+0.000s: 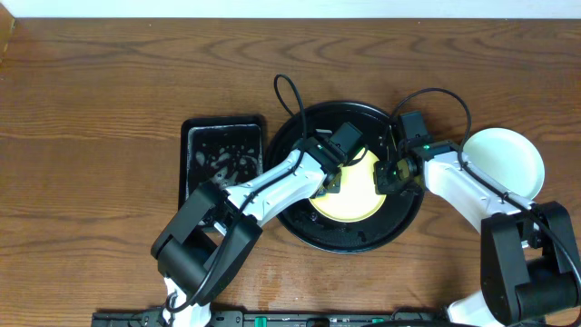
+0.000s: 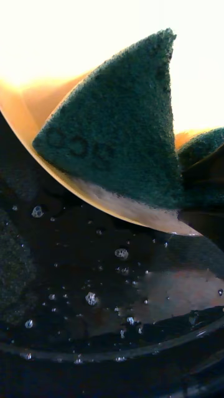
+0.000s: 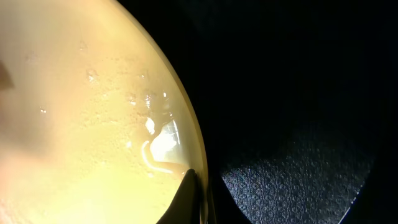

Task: Clean dirty plates on tray and stack at the side
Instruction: 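Scrub the yellow plate with the sponge in the left gripper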

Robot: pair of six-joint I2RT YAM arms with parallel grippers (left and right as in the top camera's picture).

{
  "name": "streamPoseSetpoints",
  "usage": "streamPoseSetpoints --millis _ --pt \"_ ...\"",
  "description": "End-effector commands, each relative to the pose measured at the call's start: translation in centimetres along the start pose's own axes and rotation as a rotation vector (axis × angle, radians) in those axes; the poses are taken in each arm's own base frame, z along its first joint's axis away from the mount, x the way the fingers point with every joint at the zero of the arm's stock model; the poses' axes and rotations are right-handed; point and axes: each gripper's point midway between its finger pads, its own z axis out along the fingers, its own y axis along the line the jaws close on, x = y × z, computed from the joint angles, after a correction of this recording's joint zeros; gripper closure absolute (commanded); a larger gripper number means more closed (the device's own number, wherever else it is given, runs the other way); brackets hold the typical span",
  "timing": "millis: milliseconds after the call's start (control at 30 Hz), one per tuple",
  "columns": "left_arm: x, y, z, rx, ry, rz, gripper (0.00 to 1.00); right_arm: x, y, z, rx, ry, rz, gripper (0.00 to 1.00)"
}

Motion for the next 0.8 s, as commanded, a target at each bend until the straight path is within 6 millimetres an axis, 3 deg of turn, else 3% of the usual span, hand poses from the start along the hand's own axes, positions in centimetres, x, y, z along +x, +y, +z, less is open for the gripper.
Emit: streamPoseSetpoints --millis 0,133,267,433,533,633,767 --pt "0.2 3.8 2.7 -0.153 0.006 0.016 0.93 0.7 -0.6 0.8 0.041 0.031 -0.008 0.99" --pt "1.6 -1.8 2.9 0.146 0.120 -0.011 0.92 0.7 -0.6 0.8 0.041 0.031 -0.008 0.99" --pt "2.3 -6.9 1.5 0.389 0.182 -0.036 0.93 0.8 -0.6 0.8 0.041 0.033 -0.008 0.99" --pt "3.8 -11.3 -0.4 0.552 0.210 0.021 0.92 0.8 -0.6 0.8 0.041 0.032 -0.008 0.99" --pt "4.6 -12.2 -0.8 0.560 0.215 0.033 0.93 0.8 -0.6 0.8 0.041 0.032 -0.008 0.99" --pt "4.6 -11.9 -0.5 0.529 0.198 0.036 0.93 0.8 -0.6 0.8 0.041 0.033 -0.008 0.99" --pt "3.8 -9.1 0.9 0.394 0.162 0.007 0.93 0.8 -0.6 0.8 0.041 0.033 -0.008 0.99"
